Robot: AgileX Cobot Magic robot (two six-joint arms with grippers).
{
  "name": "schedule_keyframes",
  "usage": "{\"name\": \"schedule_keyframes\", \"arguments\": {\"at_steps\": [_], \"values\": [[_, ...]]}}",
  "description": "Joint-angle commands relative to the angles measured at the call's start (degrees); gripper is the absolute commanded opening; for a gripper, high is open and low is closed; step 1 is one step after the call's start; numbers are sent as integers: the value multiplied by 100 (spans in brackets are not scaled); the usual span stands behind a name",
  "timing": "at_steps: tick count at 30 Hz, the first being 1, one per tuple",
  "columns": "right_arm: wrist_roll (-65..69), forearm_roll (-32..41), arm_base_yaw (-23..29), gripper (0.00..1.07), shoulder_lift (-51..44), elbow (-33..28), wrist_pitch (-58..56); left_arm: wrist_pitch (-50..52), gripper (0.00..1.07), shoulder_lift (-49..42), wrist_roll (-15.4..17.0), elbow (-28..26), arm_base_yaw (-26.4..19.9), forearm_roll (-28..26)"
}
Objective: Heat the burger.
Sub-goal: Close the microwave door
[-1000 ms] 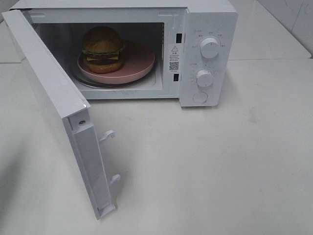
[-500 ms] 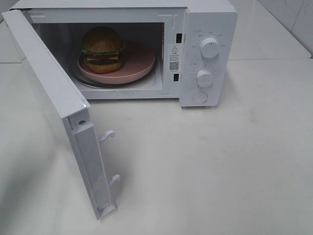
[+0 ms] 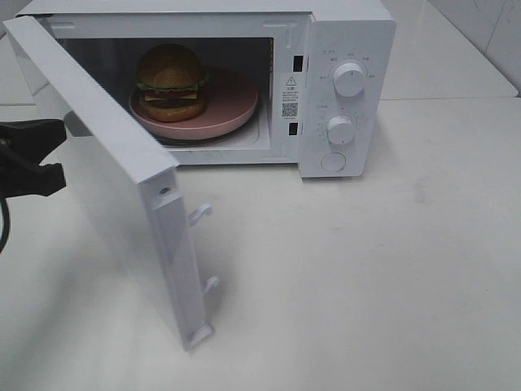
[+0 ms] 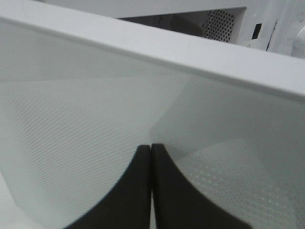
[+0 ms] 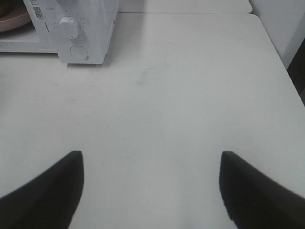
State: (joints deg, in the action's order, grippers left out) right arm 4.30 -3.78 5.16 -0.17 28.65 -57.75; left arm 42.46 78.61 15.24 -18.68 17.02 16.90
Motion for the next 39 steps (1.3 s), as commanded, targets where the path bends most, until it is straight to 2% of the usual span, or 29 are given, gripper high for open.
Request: {"name": "schedule_keyframes", "arguments": {"at_steps": [1, 2, 4, 6, 7, 8, 9, 10, 11, 12, 14, 15, 16, 18, 19, 20, 26, 39], "values": [[-34, 6, -52, 76, -172, -11, 57, 115, 0, 275, -332, -264, 458, -636], [-34, 6, -52, 76, -172, -11, 57, 115, 0, 275, -332, -264, 458, -636], [-34, 6, -52, 76, -172, -11, 57, 109, 0, 510, -642, -435, 791, -1169], [-34, 6, -52, 76, -172, -11, 57, 109, 0, 584, -756, -504, 911, -1381], [-34, 6, -52, 76, -172, -11, 57, 97, 0, 710, -1008, -647, 1134, -1788], [-34, 6, -52, 76, -172, -11, 57, 97, 0, 710, -1008, -647, 1134, -1788], [-34, 6, -52, 76, -172, -11, 57, 97, 0, 779, -1117, -716, 1255, -2023], [-34, 6, -52, 76, -172, -11, 57, 92, 0, 934, -1427, -905, 1501, -2532], [-34, 6, -52, 76, -172, -11, 57, 92, 0, 934, -1427, -905, 1501, -2532], [-34, 6, -52, 76, -172, -11, 57, 86, 0, 1071, -1679, -1083, 1702, -3008], [-34, 6, -52, 76, -172, -11, 57, 80, 0, 1134, -1799, -1163, 1788, -3209], [-34, 6, -52, 76, -172, -11, 57, 69, 0, 1295, -2028, -1381, 1971, -3673], [-34, 6, -52, 76, -172, -11, 57, 69, 0, 1295, -2028, -1381, 1971, -3673], [-34, 6, -52, 76, -172, -11, 57, 69, 0, 1547, -2280, -1667, 2177, -4154], [-34, 6, -52, 76, -172, -11, 57, 69, 0, 1547, -2280, -1667, 2177, -4154], [-34, 6, -52, 76, -172, -11, 57, 69, 0, 1713, -2458, -1868, 2298, -4400], [-34, 6, -52, 76, -172, -11, 57, 52, 0, 2166, -2813, -2424, 2447, -4933], [-29, 6, -52, 76, -172, -11, 57, -143, 0, 2899, -3398, -3587, 2464, -5655]]}}
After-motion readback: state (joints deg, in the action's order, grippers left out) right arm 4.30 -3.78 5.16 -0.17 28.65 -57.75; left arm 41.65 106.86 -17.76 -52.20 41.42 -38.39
